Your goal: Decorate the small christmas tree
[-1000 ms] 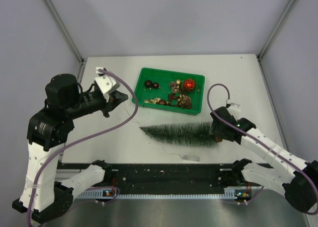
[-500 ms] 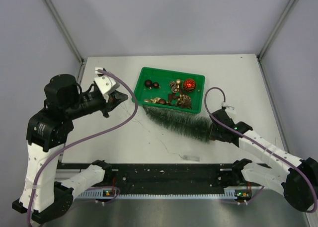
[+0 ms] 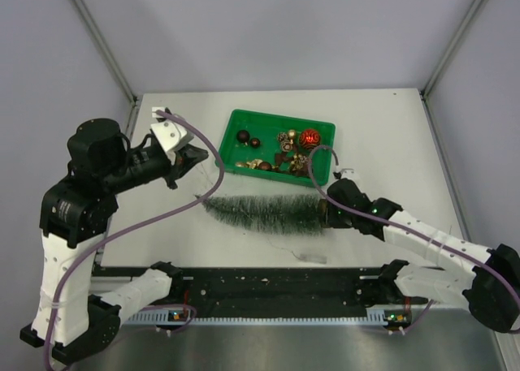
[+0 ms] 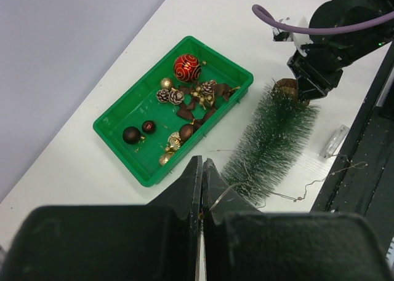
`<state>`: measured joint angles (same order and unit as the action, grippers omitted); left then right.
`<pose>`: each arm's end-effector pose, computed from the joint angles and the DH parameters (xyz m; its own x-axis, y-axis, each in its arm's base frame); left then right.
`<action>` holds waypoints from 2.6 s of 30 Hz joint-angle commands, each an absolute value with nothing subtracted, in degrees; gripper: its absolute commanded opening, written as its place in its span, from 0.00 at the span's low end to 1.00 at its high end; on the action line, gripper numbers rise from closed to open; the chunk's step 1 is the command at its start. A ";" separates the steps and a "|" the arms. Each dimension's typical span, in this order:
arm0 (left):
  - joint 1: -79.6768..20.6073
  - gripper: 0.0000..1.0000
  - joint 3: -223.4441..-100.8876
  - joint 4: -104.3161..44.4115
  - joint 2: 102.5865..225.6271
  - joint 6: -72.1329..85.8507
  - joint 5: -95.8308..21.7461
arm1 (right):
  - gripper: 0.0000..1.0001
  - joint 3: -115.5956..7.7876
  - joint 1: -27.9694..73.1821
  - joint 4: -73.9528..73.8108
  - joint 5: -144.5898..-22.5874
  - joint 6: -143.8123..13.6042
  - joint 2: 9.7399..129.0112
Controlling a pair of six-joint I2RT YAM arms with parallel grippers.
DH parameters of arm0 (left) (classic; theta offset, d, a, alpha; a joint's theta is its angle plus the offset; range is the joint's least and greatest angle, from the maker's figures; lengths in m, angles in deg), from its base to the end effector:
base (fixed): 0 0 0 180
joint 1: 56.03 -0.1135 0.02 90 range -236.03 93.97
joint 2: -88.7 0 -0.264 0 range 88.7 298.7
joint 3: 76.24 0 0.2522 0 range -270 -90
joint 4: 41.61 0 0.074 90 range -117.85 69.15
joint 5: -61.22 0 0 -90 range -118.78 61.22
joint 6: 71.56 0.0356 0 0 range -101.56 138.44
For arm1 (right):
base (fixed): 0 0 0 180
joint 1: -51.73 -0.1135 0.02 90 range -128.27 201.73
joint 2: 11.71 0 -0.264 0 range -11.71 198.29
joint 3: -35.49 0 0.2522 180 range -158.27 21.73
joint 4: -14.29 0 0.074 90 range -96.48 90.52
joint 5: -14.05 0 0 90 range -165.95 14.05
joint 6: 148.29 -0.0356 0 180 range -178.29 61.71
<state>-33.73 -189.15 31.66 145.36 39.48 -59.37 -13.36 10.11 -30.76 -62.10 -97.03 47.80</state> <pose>0.0996 -0.0604 0.5131 0.0261 0.3233 -0.9459 0.8223 0.5311 0.2043 0.1515 0.1232 0.2046 -0.8222 0.0822 -0.5632 -0.0379 0.9794 0.1983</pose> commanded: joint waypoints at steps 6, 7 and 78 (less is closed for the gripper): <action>-33.80 0.00 -192.91 29.46 146.88 44.27 -57.08 | 0.02 -21.16 3.13 -31.81 -58.46 -91.78 49.64; -33.80 0.00 -193.26 29.54 147.23 44.45 -56.99 | 0.02 -21.33 2.78 -32.08 -58.46 -91.69 49.99; -38.10 0.00 -165.15 9.33 147.59 27.06 -55.58 | 0.00 -25.36 -12.69 -19.69 -62.77 -99.51 11.84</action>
<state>-37.88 -167.47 12.09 150.41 30.97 -50.98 -16.75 -12.01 -26.24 -69.49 -97.99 11.74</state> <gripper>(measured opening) 0.012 0.302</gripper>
